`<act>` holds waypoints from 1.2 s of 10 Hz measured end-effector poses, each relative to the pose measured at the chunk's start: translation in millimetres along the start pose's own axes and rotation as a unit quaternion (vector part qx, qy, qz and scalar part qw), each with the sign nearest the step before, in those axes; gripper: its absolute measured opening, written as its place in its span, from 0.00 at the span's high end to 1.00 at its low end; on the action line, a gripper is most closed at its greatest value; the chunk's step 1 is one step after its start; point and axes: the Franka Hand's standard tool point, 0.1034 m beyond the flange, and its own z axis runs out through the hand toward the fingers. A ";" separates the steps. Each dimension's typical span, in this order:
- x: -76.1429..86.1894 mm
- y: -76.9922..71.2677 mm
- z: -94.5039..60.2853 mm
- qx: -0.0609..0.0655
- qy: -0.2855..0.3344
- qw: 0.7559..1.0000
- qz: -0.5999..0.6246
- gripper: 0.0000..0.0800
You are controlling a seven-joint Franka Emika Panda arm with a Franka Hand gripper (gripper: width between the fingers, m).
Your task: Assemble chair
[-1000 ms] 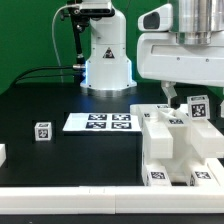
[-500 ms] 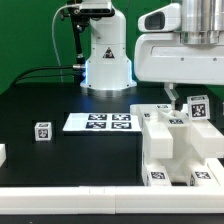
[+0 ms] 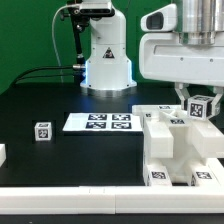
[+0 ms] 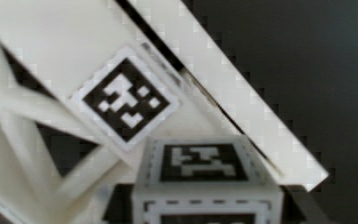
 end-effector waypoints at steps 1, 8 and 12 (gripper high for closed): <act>0.1 -0.4 0.1 0.000 0.000 0.998 0.063 0.67; -2.8 -1.0 1.4 0.008 -0.010 0.965 0.263 0.59; -2.4 -3.2 1.1 0.005 -0.015 1.000 -0.004 0.20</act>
Offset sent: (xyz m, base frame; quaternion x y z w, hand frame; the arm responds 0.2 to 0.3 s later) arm -0.0023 -0.0029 -0.0048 0.0100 0.0135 0.3591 0.9332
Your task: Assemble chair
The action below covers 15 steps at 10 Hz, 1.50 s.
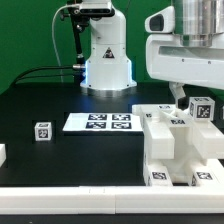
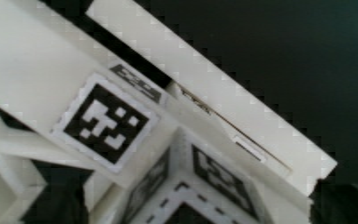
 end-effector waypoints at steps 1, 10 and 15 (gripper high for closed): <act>0.7 0.4 0.1 0.000 0.000 0.999 -0.040 0.20; 0.0 0.4 0.3 -0.013 0.017 0.997 -0.070 0.67; -0.2 1.6 3.1 0.004 0.018 0.962 0.273 0.67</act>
Offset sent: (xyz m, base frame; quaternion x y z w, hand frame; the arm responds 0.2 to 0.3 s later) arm -0.0063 0.0143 0.0083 -0.0229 0.0311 -0.5133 0.8573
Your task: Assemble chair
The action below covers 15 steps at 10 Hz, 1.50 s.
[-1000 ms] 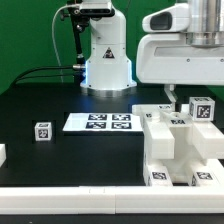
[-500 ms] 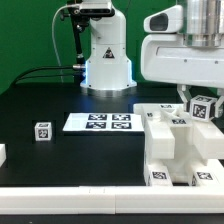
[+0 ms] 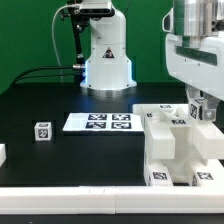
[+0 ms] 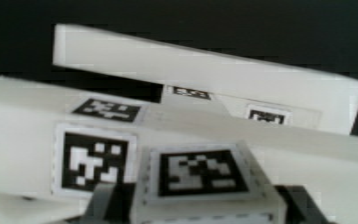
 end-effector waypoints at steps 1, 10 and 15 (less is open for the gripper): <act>0.1 0.0 0.0 0.000 0.000 1.000 -0.001 0.67; -0.4 -4.3 -5.5 -0.013 -0.008 0.907 -0.422 0.19; -5.6 -2.5 -3.9 -0.016 -0.008 0.781 -0.624 0.22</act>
Offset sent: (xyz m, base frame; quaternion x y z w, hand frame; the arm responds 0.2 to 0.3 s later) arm 0.0070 0.0117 0.0095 -0.0490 -0.0455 -0.2797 0.9578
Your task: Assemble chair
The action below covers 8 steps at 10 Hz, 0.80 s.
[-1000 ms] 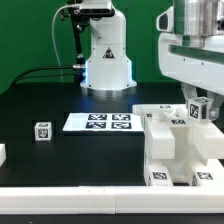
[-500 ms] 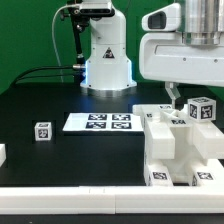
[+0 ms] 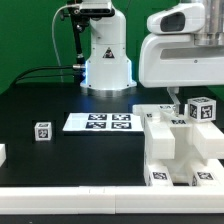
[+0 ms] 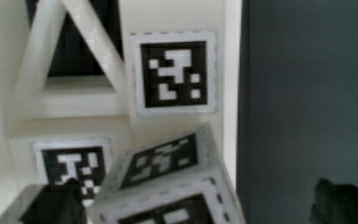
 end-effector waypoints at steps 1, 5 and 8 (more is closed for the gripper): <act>0.1 0.1 0.0 0.000 0.000 1.000 0.012 0.44; 0.7 5.2 1.2 -0.002 0.001 0.972 0.233 0.66; -0.3 3.2 2.2 0.005 0.005 0.885 0.465 0.66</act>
Offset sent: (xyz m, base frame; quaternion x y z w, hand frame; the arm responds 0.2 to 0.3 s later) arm 0.0128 -0.0159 0.0068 -0.0388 0.0406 0.2482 0.9671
